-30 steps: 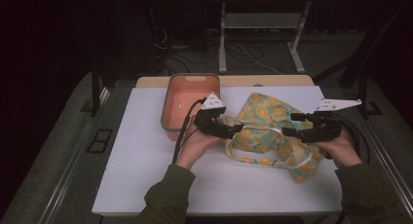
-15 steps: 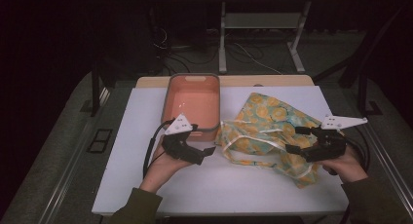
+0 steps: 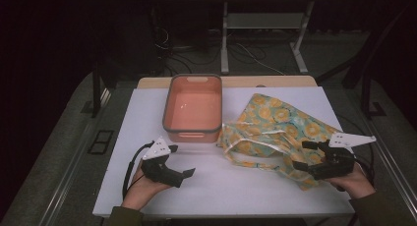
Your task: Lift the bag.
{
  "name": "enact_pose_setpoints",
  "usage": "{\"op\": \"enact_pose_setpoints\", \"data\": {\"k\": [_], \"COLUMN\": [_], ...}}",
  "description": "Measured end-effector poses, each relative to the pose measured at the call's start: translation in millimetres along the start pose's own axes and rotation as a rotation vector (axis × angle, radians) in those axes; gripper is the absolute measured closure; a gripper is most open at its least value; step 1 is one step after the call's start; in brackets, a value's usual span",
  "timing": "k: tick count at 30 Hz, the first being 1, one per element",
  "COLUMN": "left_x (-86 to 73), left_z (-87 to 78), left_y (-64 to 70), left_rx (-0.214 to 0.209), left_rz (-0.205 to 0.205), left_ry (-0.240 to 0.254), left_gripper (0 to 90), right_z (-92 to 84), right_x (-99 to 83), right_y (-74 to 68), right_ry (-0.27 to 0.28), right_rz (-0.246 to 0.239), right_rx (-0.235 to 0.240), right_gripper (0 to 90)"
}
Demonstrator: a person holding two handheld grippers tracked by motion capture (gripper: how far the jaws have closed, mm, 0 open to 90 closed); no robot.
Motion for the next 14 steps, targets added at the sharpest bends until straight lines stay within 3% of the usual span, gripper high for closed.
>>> {"op": "enact_pose_setpoints", "data": {"k": [3,7,14], "left_x": [-7.2,-13.0,-12.1], "left_z": [-0.7,1.4,1.2], "left_y": [-1.1,-0.5,-1.0], "left_rx": [-0.009,-0.009,-0.013], "left_rz": [-0.022,-0.016,-0.025], "left_ry": [-0.009,-0.033,-0.025], "left_gripper": [0.0,0.0,0.0], "right_z": [1.0,6.0,7.2], "right_x": [-9.5,-21.9,-22.1], "right_y": [-0.3,1.9,2.4], "right_ry": [-0.010,-0.055,-0.056], "right_rz": [0.013,0.010,0.009], "right_rx": [-0.001,-0.006,-0.007], "right_gripper": [12.0,12.0,12.0]}}
Point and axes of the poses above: each handheld gripper's, and its own axes: z roughly forward along the jaws, x roughly out of its top, y roughly to its right, the point moved 7 cm from there along z, roughly forward along the jaws, and after that the axes turned 2 degrees about -y, right-handed, at the moved point
